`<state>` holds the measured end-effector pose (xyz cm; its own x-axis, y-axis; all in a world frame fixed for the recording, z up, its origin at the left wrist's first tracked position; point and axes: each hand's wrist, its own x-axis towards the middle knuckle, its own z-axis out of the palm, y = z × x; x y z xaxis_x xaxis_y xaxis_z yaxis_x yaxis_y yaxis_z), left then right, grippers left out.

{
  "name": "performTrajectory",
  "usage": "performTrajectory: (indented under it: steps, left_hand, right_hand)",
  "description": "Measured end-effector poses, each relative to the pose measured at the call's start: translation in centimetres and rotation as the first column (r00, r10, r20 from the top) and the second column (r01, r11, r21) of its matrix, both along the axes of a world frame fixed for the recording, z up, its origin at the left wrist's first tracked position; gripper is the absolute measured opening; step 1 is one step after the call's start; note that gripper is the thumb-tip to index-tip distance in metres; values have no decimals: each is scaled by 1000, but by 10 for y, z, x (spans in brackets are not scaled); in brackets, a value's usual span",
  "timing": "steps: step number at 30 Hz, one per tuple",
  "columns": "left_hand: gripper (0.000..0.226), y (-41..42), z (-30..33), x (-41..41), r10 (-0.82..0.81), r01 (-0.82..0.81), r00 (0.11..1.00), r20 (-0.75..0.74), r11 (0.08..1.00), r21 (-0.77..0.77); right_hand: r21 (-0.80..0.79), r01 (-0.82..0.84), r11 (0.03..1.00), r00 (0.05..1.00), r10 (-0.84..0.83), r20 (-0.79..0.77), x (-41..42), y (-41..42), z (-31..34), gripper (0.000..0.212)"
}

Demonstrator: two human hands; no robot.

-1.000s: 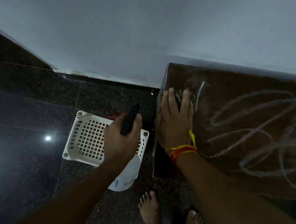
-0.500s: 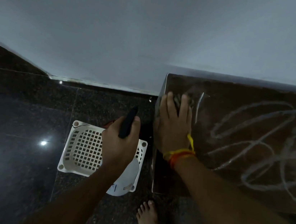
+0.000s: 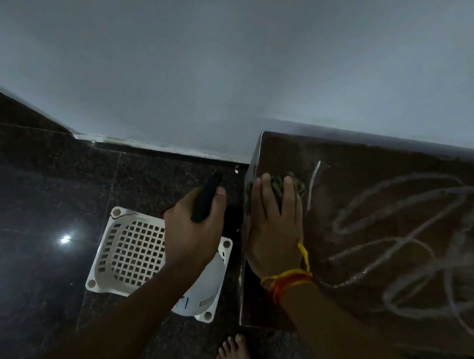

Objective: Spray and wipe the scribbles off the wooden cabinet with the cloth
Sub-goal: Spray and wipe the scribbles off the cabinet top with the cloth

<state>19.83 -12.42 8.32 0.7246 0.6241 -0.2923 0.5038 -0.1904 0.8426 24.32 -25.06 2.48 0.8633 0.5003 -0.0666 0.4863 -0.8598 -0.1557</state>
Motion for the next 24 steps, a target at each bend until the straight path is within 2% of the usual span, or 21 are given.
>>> performTrajectory:
  steps: [6,9,13,16,20,24]
  left_hand:
    - [34,-4,-1,-2,9,-9,1000,9,1000,-1]
    - [34,-2,-2,-5,14,-14,1000,-5,1000,3]
    - [35,-1,2,-7,0,1,1000,9,1000,-16]
    - [35,0,2,-8,15,-14,1000,15,999,-40]
    - [35,-6,1,-8,19,-18,1000,8,998,-56]
    - [32,-15,9,-9,23,-22,1000,11,998,-59]
  right_hand:
    - [-26,66,997,998,-66,6,83,45,0,63]
    - [-22,51,998,998,-50,31,97,49,2,64]
    - [-162,-43,986,999,46,14,106,15,-13,64]
    - [-229,23,973,1000,-20,16,125,-21,-18,66]
    - [-144,77,987,997,-72,40,118,-18,-10,63]
    - [-136,60,989,998,-56,30,78,-34,-6,62]
